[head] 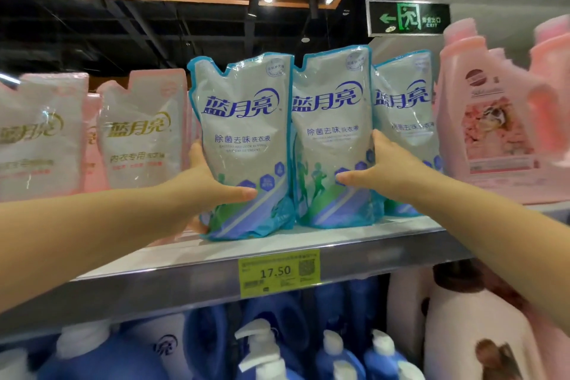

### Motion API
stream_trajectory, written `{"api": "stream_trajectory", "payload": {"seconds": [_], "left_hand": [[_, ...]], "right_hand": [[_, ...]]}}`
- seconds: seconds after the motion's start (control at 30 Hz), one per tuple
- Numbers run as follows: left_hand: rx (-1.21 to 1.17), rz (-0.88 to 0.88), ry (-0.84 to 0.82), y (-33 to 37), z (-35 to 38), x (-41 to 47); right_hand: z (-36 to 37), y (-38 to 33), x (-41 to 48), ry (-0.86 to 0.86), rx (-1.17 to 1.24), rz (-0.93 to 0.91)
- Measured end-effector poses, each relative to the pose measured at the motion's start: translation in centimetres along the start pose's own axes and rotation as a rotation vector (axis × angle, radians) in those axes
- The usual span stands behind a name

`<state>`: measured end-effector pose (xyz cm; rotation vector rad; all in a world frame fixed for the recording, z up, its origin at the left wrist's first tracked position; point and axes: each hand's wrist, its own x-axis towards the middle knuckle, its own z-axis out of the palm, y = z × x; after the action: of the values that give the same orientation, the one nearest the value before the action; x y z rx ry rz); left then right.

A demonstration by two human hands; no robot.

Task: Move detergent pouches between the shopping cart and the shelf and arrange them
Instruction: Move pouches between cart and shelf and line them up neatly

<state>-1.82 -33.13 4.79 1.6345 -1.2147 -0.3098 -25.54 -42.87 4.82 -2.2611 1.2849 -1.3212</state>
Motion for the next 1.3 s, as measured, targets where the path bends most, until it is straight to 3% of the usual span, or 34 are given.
{"api": "stream_trajectory", "payload": {"seconds": [0.23, 0.5, 0.77, 0.93, 1.3], "left_hand": [[0.009, -0.016, 0.03, 0.5, 0.5, -0.8], [0.005, -0.002, 0.031, 0.7, 0.7, -1.3], [0.097, 0.03, 0.082, 0.5, 1.1, -2.3], [0.176, 0.114, 0.156, 1.7, 0.7, -3.4], [0.269, 0.052, 0.098, 1.5, 2.4, -4.1]], "right_hand": [[0.5, 0.3, 0.4, -0.02, -0.015, 0.028], [-0.1, 1.5, 0.2, -0.044, 0.273, 0.081], [-1.5, 1.0, -0.8, -0.061, 0.168, 0.126], [-2.5, 0.6, -2.0, -0.078, 0.248, 0.195], [-1.2, -1.0, -2.7, -0.265, 0.219, 0.292]]}}
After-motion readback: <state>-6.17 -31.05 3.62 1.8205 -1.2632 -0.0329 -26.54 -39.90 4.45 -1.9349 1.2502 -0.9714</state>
